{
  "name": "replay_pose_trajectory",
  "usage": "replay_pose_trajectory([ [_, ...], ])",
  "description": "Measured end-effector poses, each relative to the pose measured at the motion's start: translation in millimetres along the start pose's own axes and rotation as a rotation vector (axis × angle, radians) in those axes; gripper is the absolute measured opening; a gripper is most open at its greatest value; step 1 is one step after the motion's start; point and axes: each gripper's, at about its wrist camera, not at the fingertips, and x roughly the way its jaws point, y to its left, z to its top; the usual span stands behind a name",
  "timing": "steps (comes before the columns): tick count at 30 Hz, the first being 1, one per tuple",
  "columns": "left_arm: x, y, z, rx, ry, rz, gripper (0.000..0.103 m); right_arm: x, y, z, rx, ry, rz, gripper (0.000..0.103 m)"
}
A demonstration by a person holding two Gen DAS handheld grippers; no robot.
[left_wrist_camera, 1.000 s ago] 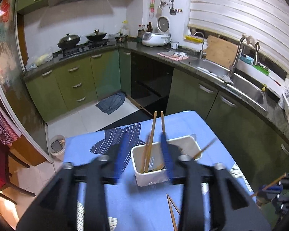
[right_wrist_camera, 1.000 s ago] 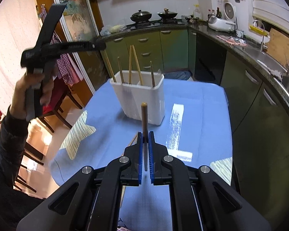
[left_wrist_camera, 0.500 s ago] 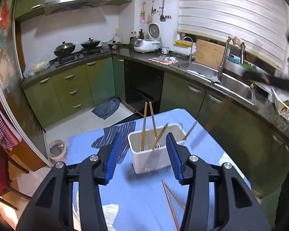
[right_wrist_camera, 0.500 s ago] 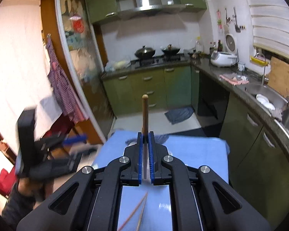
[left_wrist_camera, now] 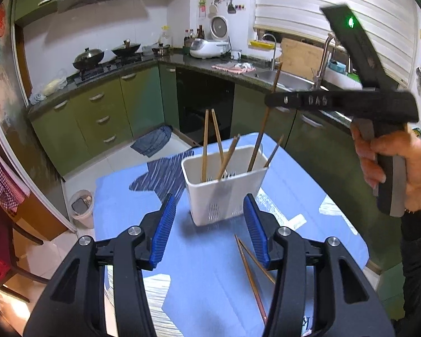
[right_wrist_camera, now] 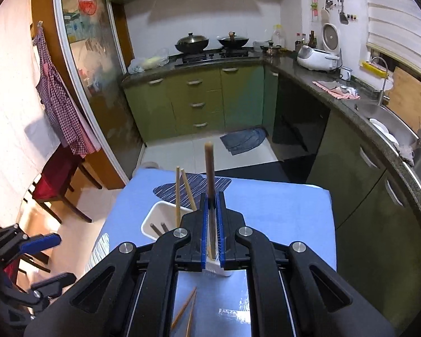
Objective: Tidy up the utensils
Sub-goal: 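Move both grippers back over the last chopsticks on the cloth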
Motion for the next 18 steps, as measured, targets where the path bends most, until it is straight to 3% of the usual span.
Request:
replay_pose_trajectory([
  [4,14.0,-3.2,-10.2,-0.004,0.053,-0.006,0.052,-21.4,1.8,0.4,-0.011,-0.041,0.008,0.016],
  [9,46.6,-9.7,-33.0,-0.021,0.157,-0.022,0.053,-67.6,1.6,-12.2,-0.026,-0.09,0.032,0.018],
  [13,82.6,-14.3,-61.9,-0.046,0.29,-0.039,0.053,-94.5,-1.3,-50.2,-0.055,-0.079,0.036,0.027],
  [18,129.6,-31.4,-97.4,-0.034,0.44,-0.043,0.053,-84.9,-18.9,-120.6,-0.04,0.014,0.039,0.028],
])
